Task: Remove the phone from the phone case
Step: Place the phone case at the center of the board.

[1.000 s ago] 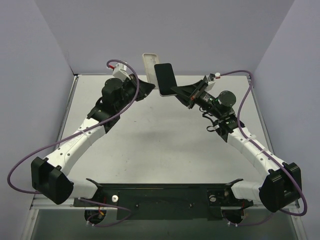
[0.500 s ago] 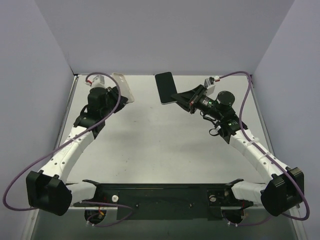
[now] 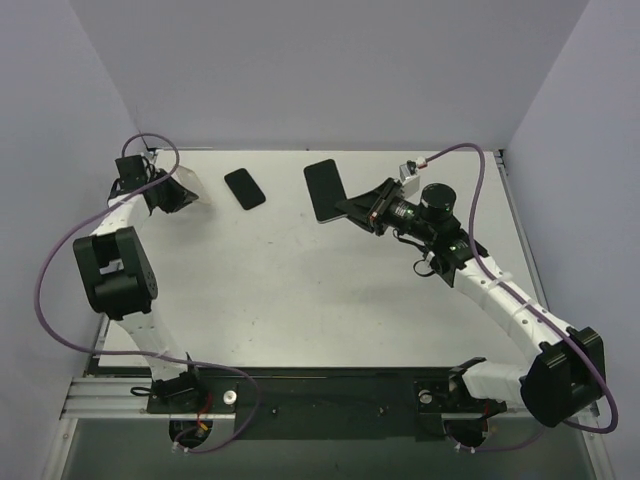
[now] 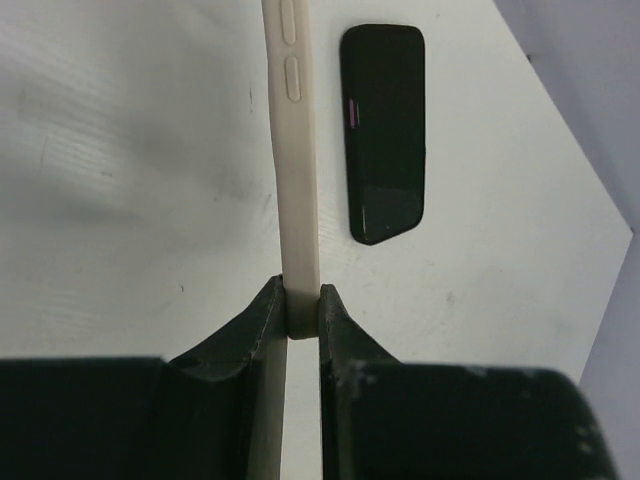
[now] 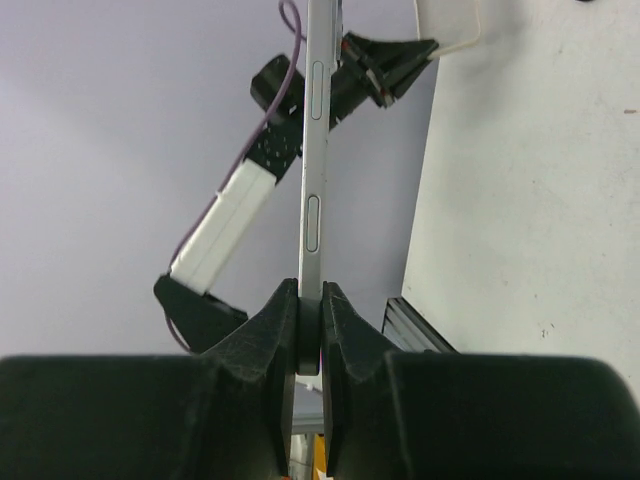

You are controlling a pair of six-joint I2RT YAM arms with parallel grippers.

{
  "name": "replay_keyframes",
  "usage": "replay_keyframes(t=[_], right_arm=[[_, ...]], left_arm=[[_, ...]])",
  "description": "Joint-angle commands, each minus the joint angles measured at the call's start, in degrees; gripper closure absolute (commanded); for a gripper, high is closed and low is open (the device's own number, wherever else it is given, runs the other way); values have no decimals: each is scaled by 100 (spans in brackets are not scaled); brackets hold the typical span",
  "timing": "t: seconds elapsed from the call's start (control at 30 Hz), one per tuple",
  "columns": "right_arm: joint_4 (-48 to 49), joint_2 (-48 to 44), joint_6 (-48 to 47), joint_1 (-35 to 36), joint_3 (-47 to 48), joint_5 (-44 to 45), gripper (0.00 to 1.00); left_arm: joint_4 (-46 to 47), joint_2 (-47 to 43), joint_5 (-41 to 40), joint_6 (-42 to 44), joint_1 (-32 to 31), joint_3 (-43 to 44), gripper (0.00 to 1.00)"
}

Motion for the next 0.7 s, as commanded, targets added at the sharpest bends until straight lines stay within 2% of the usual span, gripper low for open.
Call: replay_keyframes(t=[0.0, 0.13, 0.2, 0.4, 0.47, 0.53, 0.63, 0.67], right_arm=[[311, 195, -304, 247, 121, 5, 100], [74, 450, -585, 519, 183, 84, 100], [127, 609, -620, 642, 192, 163, 100], [802, 1346, -322, 1082, 341, 400, 100], [1093, 1610, -129, 1293, 358, 654, 100], [1523, 1909, 90, 1495, 341, 882, 100], [2207, 2479, 398, 1811, 367, 1252, 100], [2297, 2594, 512, 1873, 385, 1471, 100]], left_arm=[[-885, 951, 1056, 987, 81, 1474, 100], [-2027, 1672, 741, 1655, 222, 2406, 100], [-2353, 1830, 443, 1910, 248, 2565, 100], [-2803, 2218, -270, 2184, 205, 2874, 96], [-2952, 2297, -551, 2280, 178, 3005, 91], [-3101, 2359, -901, 2315, 161, 3155, 80], [-3330, 2394, -1667, 2272, 117, 3260, 52], [-3357, 2333, -2043, 2298, 64, 3269, 50]])
